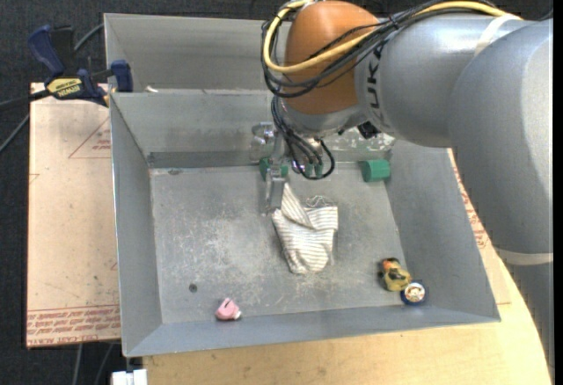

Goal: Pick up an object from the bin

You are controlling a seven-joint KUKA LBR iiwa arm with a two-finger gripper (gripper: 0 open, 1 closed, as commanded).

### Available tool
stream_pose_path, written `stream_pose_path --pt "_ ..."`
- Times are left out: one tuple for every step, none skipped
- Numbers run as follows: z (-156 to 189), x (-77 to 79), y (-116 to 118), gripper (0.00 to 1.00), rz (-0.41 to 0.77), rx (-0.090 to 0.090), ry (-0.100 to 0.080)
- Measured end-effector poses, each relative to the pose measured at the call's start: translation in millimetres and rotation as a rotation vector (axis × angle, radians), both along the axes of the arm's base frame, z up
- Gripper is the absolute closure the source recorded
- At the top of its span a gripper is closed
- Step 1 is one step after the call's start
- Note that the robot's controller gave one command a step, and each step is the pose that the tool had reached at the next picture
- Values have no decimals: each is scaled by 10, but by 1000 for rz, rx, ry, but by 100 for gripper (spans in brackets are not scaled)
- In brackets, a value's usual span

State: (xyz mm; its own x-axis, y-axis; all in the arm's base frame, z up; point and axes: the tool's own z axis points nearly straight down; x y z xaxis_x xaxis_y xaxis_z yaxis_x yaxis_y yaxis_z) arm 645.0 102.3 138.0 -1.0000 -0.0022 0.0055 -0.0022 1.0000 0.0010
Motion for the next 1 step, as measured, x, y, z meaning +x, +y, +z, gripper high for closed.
stream_pose_path --pt "53 19 -5 0 -2 1 -8"
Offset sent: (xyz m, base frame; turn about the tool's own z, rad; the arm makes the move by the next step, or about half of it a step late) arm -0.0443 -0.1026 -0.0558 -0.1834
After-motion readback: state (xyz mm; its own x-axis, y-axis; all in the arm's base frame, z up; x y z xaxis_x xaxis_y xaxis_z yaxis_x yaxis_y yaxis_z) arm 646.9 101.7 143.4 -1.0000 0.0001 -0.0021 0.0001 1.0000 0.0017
